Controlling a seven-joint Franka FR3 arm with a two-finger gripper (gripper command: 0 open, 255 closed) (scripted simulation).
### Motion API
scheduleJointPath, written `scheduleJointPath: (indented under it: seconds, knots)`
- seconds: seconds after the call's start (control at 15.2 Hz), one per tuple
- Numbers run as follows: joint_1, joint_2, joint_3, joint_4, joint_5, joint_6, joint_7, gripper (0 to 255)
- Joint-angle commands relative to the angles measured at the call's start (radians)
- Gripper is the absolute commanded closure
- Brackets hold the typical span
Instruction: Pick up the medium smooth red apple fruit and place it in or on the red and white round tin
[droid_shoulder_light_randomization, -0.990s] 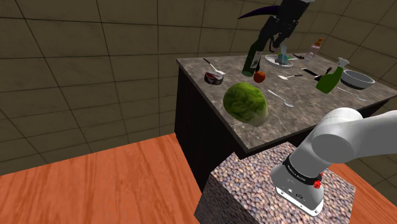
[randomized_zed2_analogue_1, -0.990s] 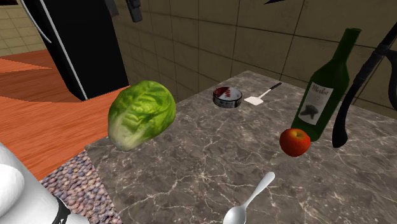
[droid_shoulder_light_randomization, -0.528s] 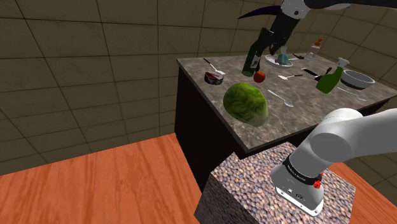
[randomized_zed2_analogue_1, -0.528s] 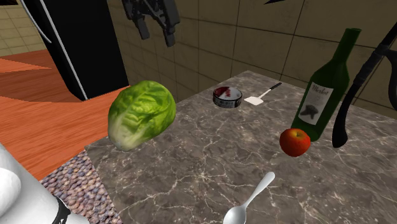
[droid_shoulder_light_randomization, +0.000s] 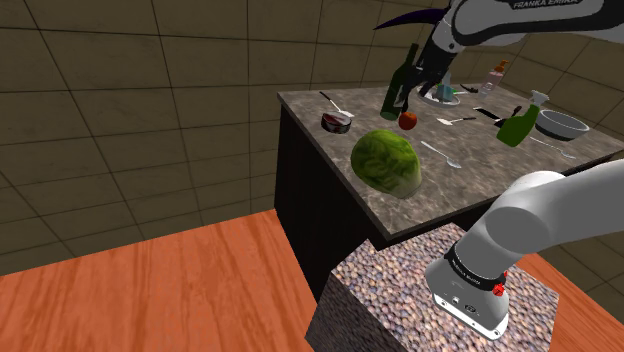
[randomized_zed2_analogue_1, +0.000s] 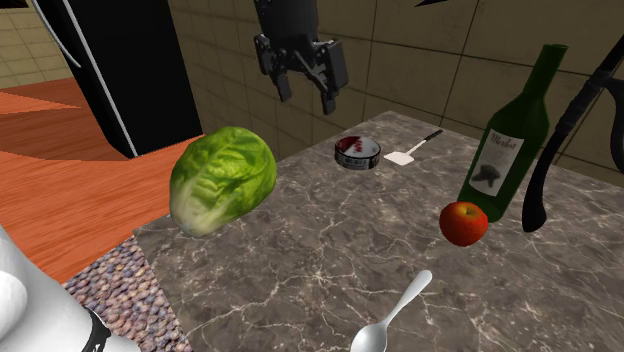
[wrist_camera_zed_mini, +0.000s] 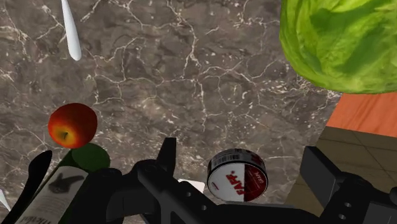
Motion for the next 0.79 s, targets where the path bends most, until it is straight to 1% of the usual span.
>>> scheduleJointPath:
  seconds: [0.0, 0.2, 0.4, 0.59, 0.73]
  knots:
    - [-0.008, 0.046, -0.033, -0.002, -0.011, 0.061, -0.028, 0]
    - [-0.014, 0.126, -0.087, 0.01, -0.016, 0.148, -0.074, 0]
    - [-0.014, 0.215, -0.142, 0.033, -0.005, 0.231, -0.127, 0]
    - [-0.007, 0.312, -0.2, 0.068, 0.027, 0.309, -0.19, 0]
    - [0.0, 0.382, -0.238, 0.097, 0.064, 0.357, -0.24, 0]
